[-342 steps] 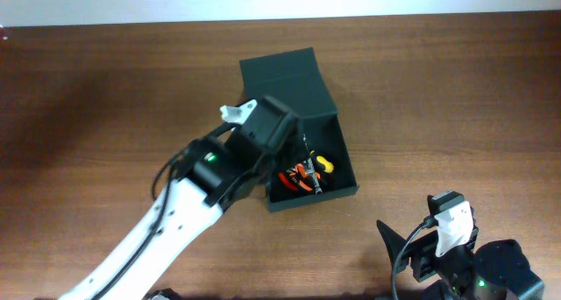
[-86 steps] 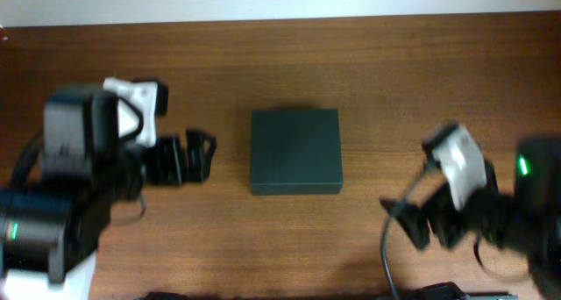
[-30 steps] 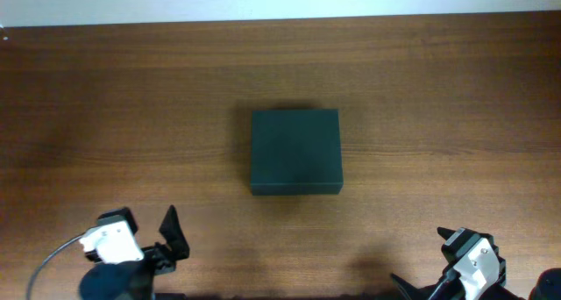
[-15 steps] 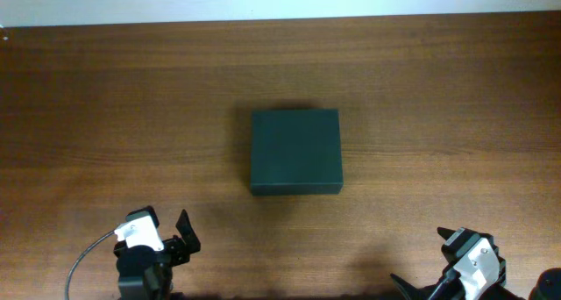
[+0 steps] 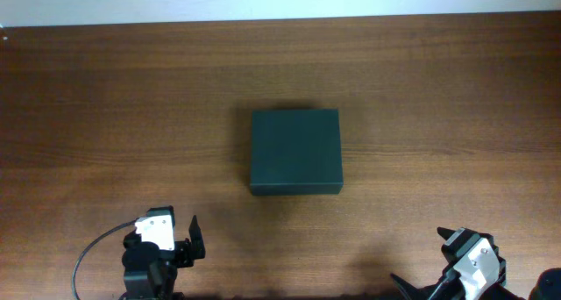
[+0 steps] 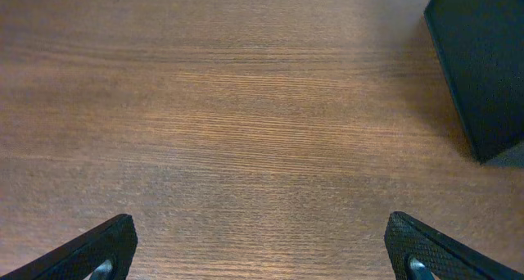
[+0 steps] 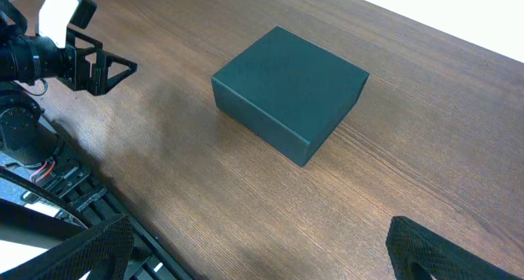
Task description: Pack container
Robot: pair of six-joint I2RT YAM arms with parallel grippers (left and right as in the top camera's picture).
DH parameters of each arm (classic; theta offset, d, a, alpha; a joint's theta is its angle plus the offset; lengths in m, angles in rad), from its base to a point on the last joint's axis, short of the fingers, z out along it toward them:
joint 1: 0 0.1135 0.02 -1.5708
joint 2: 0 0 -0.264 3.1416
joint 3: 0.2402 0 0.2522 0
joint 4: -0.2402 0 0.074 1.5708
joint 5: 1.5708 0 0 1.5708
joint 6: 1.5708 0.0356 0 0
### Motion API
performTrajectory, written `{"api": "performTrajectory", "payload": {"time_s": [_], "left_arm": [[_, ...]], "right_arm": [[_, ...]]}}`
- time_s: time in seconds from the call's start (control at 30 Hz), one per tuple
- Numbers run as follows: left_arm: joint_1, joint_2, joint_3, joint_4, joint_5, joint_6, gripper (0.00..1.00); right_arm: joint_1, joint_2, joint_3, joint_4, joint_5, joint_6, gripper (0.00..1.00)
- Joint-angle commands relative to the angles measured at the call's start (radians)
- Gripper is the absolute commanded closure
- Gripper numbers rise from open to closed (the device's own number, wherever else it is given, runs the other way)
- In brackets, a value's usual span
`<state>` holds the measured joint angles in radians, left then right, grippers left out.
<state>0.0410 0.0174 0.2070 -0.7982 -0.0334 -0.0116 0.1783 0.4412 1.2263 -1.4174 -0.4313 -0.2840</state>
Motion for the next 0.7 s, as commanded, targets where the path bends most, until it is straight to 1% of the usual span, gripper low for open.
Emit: {"api": "performTrajectory", "payload": {"time_s": [0.0, 0.67], "left_arm": [[0.006, -0.012, -0.015, 0.004, 0.008, 0.097, 0.01], [0.006, -0.011, -0.015, -0.002, 0.015, 0.096, 0.01]], "right_arm": [[0.005, -0.002, -0.002, 0.003, -0.012, 0.012, 0.01], [0.005, -0.002, -0.002, 0.003, -0.012, 0.011, 0.01]]}}
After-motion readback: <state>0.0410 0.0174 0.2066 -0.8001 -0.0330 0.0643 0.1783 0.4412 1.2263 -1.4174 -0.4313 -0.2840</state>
